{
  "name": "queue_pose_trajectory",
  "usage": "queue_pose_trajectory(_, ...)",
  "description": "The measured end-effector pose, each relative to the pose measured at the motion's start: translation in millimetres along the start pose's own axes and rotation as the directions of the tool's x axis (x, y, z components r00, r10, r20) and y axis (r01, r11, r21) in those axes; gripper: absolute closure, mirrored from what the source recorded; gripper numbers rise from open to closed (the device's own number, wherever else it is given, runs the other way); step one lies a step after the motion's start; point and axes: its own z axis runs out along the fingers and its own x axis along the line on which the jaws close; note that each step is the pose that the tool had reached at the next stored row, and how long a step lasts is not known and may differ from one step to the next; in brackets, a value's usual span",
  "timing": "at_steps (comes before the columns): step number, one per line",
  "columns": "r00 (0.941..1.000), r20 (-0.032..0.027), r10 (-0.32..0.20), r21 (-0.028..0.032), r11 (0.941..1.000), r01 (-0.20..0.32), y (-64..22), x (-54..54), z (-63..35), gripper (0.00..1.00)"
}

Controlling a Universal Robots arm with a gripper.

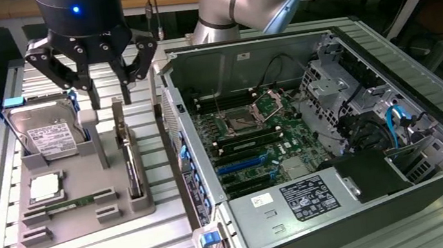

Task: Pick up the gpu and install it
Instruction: 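Pick up the gpu and move the gpu toward the slot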

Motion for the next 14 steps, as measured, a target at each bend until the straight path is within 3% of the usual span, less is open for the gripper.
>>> queue_pose_trajectory(3, 1.0000, 0.0000, 0.000, 0.0000, 1.0000, 0.000, 0.0, 0.0, 0.0, 0.46)
queue_pose_trajectory(7, 1.0000, -0.0004, -0.009, -0.0004, 1.0000, 0.009, 0.1, -0.5, 0.1, 0.46)
queue_pose_trajectory(14, 0.9931, -0.0061, -0.117, -0.0031, 0.9931, 0.117, 0.2, -2.0, 0.1, 0.46)
